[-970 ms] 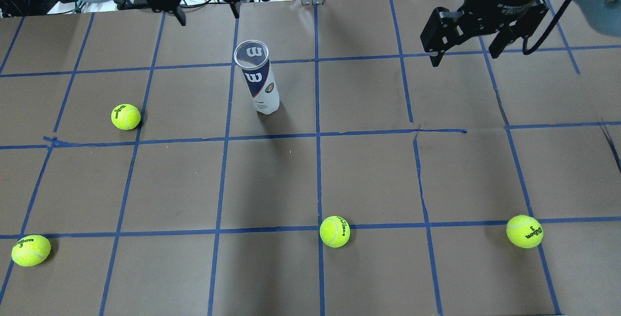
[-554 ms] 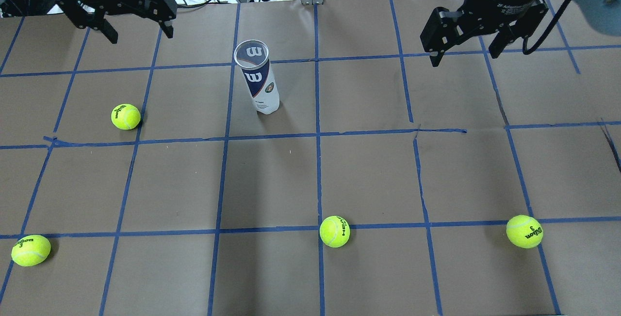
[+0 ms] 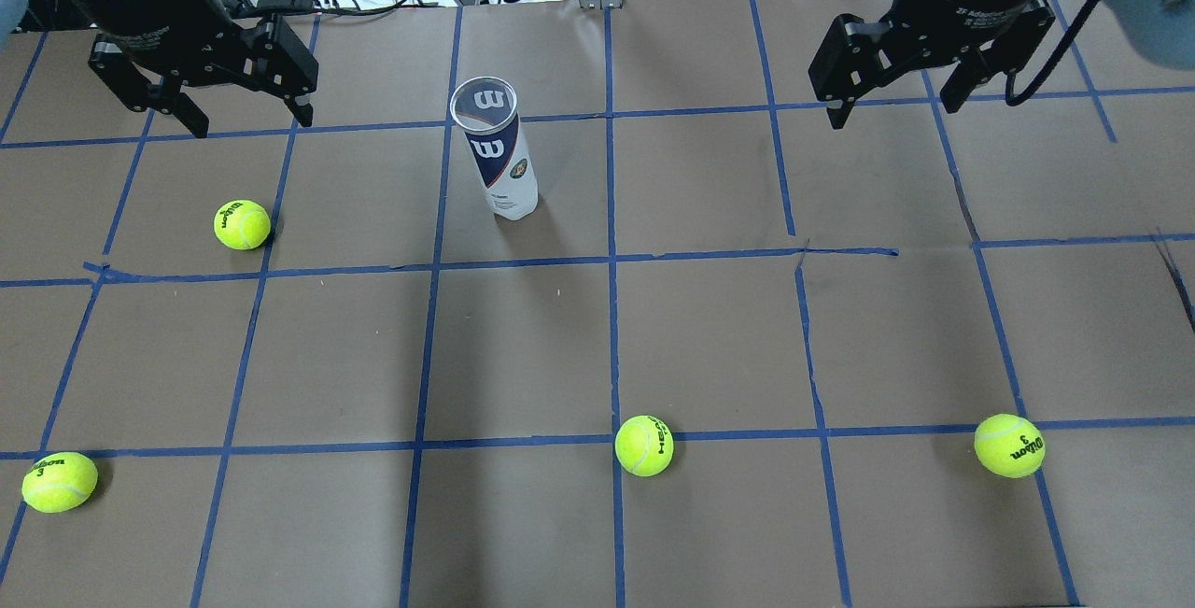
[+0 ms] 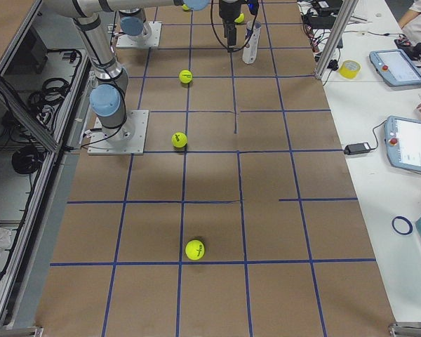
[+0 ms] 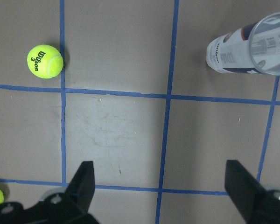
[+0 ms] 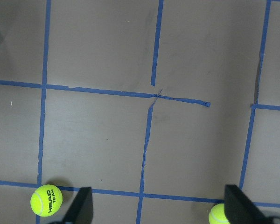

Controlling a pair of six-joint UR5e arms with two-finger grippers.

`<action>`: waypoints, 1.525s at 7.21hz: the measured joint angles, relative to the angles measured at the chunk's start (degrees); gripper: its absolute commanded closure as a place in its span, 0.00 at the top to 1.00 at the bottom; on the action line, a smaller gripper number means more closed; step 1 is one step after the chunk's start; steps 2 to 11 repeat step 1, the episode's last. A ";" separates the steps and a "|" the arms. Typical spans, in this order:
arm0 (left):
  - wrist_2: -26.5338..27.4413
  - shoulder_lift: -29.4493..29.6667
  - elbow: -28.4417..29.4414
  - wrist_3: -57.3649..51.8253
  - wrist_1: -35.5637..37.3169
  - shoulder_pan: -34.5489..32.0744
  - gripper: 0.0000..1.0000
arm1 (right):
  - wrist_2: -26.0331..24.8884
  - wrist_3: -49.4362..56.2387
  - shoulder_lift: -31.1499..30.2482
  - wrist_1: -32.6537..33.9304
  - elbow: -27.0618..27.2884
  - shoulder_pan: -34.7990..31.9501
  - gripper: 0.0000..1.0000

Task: Lift up tennis ball bucket
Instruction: 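Open the left gripper and raise it away from the can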

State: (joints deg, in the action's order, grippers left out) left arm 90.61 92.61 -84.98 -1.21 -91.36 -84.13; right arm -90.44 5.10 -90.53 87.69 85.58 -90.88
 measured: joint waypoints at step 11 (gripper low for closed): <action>-0.13 -0.55 -0.48 -0.24 0.01 0.23 1.00 | 0.00 0.00 0.00 -0.01 0.00 0.00 1.00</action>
